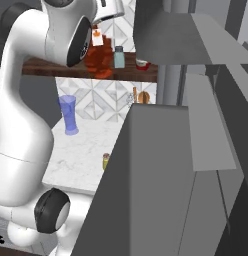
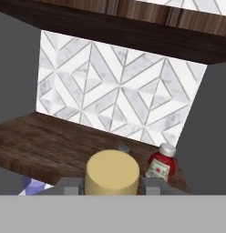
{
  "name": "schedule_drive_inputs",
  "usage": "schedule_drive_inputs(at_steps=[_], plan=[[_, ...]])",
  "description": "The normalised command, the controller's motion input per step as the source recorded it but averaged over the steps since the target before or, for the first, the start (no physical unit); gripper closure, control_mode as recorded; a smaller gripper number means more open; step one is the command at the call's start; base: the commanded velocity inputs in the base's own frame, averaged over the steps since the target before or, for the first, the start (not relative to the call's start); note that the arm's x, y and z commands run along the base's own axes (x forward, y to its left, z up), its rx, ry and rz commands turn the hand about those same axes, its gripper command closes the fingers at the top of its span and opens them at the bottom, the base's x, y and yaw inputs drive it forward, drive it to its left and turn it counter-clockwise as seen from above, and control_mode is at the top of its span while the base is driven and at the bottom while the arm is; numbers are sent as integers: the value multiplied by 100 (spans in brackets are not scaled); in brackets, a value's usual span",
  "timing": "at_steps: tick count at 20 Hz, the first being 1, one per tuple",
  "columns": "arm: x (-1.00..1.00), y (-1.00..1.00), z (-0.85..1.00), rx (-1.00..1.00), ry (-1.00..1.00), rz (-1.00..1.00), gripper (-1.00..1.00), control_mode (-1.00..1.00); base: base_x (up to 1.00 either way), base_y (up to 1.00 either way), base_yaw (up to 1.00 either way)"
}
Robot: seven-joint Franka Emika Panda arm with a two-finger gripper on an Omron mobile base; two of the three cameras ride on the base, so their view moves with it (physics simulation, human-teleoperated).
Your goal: Put the shaker and condiment bottle from the counter next to their counterparts in the cabinet.
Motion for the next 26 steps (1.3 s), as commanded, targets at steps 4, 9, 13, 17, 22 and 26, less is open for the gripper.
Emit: schedule_drive_inputs(at_steps=[4, 9, 13, 17, 22, 26], plan=[[14, -6, 0, 0, 0, 0, 100, -100, 0, 0, 0], [21, -11, 0, 2, 0, 0, 100, -100, 0, 0, 0], [3, -1, -1, 3, 0, 0, 100, -100, 0, 0, 0], [0, 0, -16, 0, 3, 0, 100, -100, 0, 0, 0], [3, 0, -7, 0, 3, 0, 100, -100, 0, 0, 0], [32, -1, 0, 0, 0, 0, 100, -100, 0, 0, 0]])
